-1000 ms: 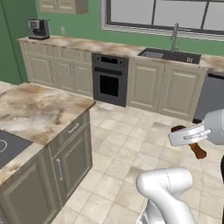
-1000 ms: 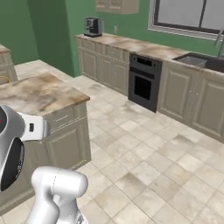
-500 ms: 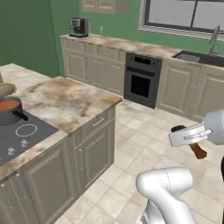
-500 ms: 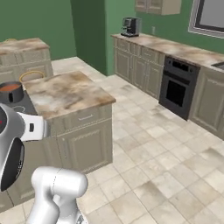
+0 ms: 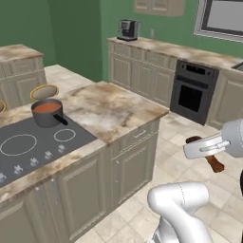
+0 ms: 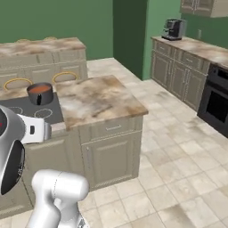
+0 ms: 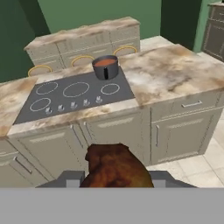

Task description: Retrieve the chicken drumstick from the fridge and place it on the saucepan with marinade on the stove.

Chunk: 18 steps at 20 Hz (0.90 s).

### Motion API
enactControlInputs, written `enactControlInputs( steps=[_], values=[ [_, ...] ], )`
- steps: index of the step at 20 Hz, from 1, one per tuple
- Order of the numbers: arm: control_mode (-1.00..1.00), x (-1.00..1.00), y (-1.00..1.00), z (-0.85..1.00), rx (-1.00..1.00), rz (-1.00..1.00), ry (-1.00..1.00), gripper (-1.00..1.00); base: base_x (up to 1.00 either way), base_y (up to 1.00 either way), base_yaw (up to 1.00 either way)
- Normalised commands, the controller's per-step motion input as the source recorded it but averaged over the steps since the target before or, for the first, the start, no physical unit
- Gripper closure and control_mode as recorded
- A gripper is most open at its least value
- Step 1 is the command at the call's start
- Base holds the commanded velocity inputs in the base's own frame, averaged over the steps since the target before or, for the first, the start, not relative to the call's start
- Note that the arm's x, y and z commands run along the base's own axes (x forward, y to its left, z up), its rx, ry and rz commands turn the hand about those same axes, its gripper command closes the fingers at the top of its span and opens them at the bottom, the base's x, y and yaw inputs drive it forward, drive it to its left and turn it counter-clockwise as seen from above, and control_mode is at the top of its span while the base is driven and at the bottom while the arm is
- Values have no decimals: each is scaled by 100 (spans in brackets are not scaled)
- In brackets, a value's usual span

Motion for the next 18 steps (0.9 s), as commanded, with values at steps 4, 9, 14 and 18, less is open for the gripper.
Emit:
enactControlInputs(
  steps=[4, 9, 14, 18],
  values=[
    [100, 0, 0, 0, 0, 0, 0, 100, 41, 28, 35],
    [100, 0, 0, 0, 0, 0, 0, 100, 39, 25, 35],
    [100, 0, 0, 0, 0, 0, 0, 100, 44, 18, 34],
    [100, 0, 0, 0, 0, 0, 0, 100, 45, 15, 33]
  ],
)
